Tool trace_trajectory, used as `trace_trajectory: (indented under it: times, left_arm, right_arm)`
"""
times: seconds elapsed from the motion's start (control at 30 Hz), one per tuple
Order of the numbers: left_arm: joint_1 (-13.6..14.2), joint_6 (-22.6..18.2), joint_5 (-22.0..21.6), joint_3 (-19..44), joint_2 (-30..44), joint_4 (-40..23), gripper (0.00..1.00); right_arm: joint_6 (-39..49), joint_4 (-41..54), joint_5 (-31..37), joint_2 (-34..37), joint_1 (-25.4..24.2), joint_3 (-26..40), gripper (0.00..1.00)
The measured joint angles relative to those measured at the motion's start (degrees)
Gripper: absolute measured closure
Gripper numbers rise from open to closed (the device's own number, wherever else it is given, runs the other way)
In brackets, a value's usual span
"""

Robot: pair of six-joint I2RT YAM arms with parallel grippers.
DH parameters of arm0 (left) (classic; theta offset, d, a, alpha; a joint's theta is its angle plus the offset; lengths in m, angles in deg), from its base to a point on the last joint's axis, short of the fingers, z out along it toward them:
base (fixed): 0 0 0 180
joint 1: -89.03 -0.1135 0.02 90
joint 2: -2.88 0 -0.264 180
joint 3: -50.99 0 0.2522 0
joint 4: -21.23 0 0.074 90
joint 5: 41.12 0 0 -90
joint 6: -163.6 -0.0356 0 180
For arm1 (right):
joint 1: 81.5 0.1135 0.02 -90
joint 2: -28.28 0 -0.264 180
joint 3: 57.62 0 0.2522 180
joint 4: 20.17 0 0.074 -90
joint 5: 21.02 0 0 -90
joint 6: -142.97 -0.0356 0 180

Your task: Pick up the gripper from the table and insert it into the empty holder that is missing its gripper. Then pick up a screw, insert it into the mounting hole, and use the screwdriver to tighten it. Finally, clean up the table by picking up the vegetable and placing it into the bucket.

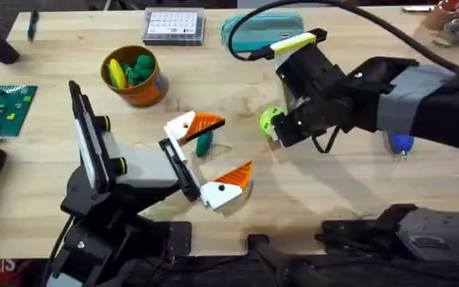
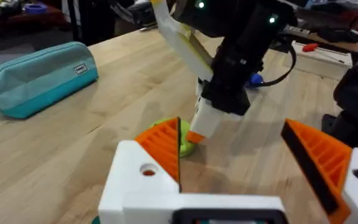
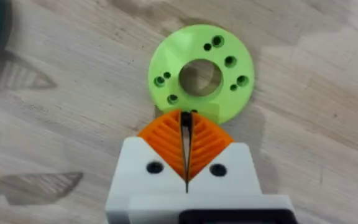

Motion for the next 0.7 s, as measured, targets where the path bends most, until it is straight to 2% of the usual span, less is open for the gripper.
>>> trace_trajectory:
  times: [0.23, 0.43, 0.7]
  left_arm:
    - [0.01, -0.01, 0.0, 0.0, 0.0, 0.0, 0.015]
    - [0.0, 0.01, 0.0, 0.0, 0.0, 0.0, 0.014]
    - [0.01, -0.01, 0.0, 0.0, -0.01, 0.0, 0.014]
  right_arm:
    - [0.01, 1.82, -0.01, 0.0, -0.66, 1.61, 0.994]
    - [0.59, 6.26, 0.0, -0.9, -1.73, 7.99, 0.995]
    - [1.58, 10.75, -0.01, -5.79, -1.9, 16.88, 0.995]
